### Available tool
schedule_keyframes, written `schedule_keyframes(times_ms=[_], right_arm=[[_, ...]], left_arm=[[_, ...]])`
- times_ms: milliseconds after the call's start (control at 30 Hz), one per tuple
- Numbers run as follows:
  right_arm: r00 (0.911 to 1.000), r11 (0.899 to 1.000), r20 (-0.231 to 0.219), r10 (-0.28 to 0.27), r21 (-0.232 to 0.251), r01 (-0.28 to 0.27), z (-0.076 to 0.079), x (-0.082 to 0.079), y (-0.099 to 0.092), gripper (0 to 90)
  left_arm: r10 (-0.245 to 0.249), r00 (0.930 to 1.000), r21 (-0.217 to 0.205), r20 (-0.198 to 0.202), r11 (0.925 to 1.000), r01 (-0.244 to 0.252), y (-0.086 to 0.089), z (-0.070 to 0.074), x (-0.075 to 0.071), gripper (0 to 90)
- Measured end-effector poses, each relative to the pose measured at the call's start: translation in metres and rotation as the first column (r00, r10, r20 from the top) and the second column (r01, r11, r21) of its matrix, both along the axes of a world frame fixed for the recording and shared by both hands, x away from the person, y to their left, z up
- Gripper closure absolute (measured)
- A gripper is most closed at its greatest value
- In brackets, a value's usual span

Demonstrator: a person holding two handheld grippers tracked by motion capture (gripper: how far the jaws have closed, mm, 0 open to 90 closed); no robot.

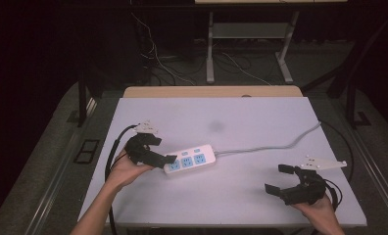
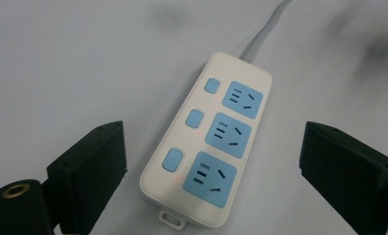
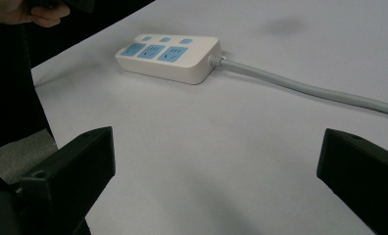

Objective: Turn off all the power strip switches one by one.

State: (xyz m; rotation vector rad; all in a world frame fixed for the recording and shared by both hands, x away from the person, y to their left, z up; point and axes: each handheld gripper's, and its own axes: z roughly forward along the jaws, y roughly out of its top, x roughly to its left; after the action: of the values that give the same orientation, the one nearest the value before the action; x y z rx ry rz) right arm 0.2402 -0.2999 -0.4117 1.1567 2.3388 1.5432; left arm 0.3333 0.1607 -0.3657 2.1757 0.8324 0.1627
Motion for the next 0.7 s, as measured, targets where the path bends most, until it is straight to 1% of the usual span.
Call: schedule_keyframes(times_ms=[133, 167, 200, 333, 367, 467, 533, 567, 700], right_arm=[[1.0, 1.0, -0.001, 0.0, 0.0, 0.0, 0.0, 0.0, 0.0, 0.7], [1.0, 1.0, -0.001, 0.0, 0.0, 0.0, 0.0, 0.0, 0.0, 0.7], [1.0, 1.0, -0.002, 0.001, 0.0, -0.001, 0.0, 0.0, 0.0, 0.7], [1.0, 1.0, -0.003, 0.001, -0.001, -0.002, 0.0, 0.0, 0.0, 0.7], [1.0, 1.0, -0.002, 0.001, -0.002, -0.001, 0.0, 0.0, 0.0, 0.7], [1.0, 1.0, 0.0, 0.002, -0.003, -0.002, 0.0, 0.0, 0.0, 0.7], [1.0, 1.0, 0.001, 0.002, -0.002, -0.002, 0.0, 0.0, 0.0, 0.7], [1.0, 1.0, 0.001, 0.002, -0.003, -0.002, 0.0, 0.0, 0.0, 0.7], [1.0, 1.0, 0.002, 0.0, -0.004, 0.0, 0.0, 0.0, 0.0, 0.7]], left_arm=[[-0.015, 0.9998, 0.028, -0.008, 0.9995, 0.016, -0.002, -0.002, 0.004, 13.7], [-0.015, 0.9998, 0.028, -0.008, 0.9995, 0.016, -0.002, -0.002, 0.004, 14.5], [-0.019, 0.9998, 0.041, -0.007, 0.999, 0.02, -0.003, -0.002, 0.007, 15.4], [-0.022, 0.9996, 0.047, -0.016, 0.9986, 0.022, -0.004, -0.003, 0.009, 22.3], [-0.024, 0.9996, 0.055, -0.017, 0.9982, 0.025, -0.004, -0.003, 0.01, 24.7], [-0.027, 0.9995, 0.069, -0.016, 0.9972, 0.028, -0.005, -0.006, 0.013, 34.4], [-0.027, 0.9994, 0.075, -0.02, 0.9967, 0.029, -0.005, -0.007, 0.014, 44.0], [-0.034, 0.999, 0.082, -0.028, 0.9959, 0.036, -0.006, -0.009, 0.015, 47.1], [-0.045, 0.9986, 0.098, -0.028, 0.9941, 0.047, -0.008, -0.012, 0.017, 61.6]])
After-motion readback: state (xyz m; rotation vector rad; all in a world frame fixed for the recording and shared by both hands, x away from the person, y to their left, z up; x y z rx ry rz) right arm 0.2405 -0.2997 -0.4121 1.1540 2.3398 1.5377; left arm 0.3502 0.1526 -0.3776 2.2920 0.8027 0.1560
